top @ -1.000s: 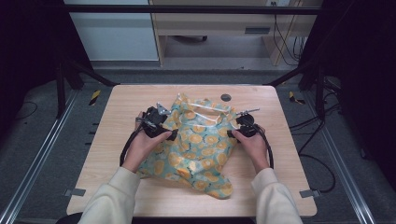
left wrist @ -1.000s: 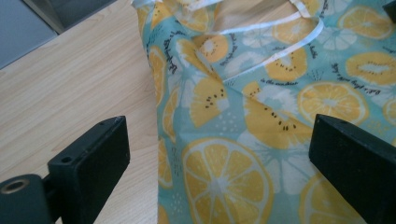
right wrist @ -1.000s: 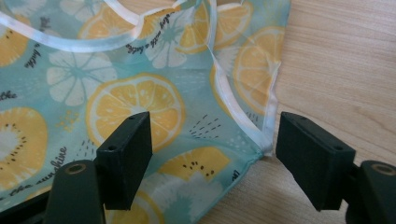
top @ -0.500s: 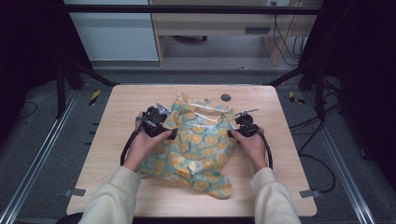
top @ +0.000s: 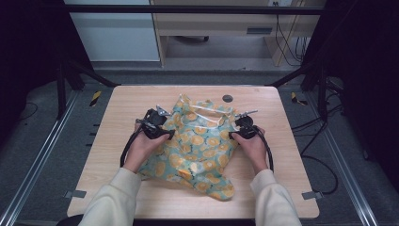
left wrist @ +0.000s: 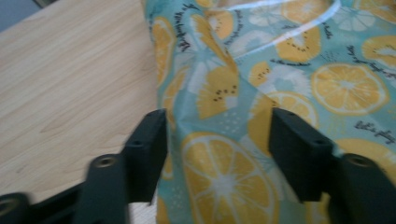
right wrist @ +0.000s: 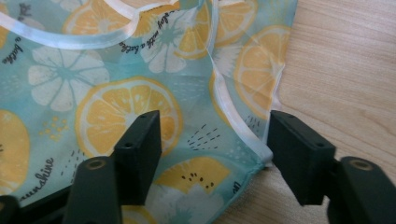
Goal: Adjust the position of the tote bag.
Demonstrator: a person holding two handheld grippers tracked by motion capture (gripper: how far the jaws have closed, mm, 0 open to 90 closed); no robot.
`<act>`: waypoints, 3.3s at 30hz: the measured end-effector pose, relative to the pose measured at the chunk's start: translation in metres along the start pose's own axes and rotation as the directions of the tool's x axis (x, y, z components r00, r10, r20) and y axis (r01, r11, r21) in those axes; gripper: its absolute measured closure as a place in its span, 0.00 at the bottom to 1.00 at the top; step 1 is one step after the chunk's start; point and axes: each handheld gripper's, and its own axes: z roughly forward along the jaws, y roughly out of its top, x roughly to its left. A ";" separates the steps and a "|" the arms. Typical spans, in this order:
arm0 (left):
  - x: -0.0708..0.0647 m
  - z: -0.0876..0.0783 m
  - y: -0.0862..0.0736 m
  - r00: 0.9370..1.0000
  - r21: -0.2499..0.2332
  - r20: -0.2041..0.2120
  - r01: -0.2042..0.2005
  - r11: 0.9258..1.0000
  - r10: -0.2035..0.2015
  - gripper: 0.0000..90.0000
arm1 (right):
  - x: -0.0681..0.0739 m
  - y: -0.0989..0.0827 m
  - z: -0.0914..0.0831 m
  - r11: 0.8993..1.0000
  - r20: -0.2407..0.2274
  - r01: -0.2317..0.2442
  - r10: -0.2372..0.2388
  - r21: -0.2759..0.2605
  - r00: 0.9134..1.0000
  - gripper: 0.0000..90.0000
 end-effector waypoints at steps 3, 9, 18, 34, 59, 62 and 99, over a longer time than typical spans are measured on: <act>0.000 0.001 0.000 1.000 0.005 0.008 -0.011 1.000 0.011 0.61 | 0.001 0.000 0.000 1.000 0.005 0.014 -0.014 -0.003 1.000 0.49; 0.003 0.003 -0.001 0.999 0.003 0.042 -0.019 1.000 0.019 0.89 | 0.004 0.000 -0.002 0.999 -0.008 0.052 -0.052 -0.012 0.999 0.75; 0.010 -0.002 -0.004 0.998 -0.014 0.058 -0.014 1.000 0.015 1.00 | 0.003 0.001 -0.007 0.996 -0.048 0.076 -0.078 -0.040 0.996 1.00; 0.019 -0.023 -0.008 0.999 -0.063 0.036 -0.004 0.998 0.007 1.00 | 0.002 0.007 -0.058 0.974 -0.095 0.086 -0.108 -0.211 0.990 1.00; 0.025 -0.083 -0.033 1.000 -0.194 0.006 -0.029 0.981 0.031 1.00 | 0.011 0.003 -0.131 0.911 -0.146 0.100 -0.171 -0.400 0.974 1.00; 0.025 -0.087 -0.035 0.999 -0.199 0.001 -0.038 0.979 0.039 1.00 | 0.012 0.001 -0.140 0.902 -0.153 0.103 -0.182 -0.418 0.971 1.00; 0.015 -0.122 -0.084 1.000 -0.295 -0.004 -0.022 0.955 0.022 1.00 | 0.020 -0.031 -0.187 0.835 -0.212 0.062 -0.210 -0.547 0.954 1.00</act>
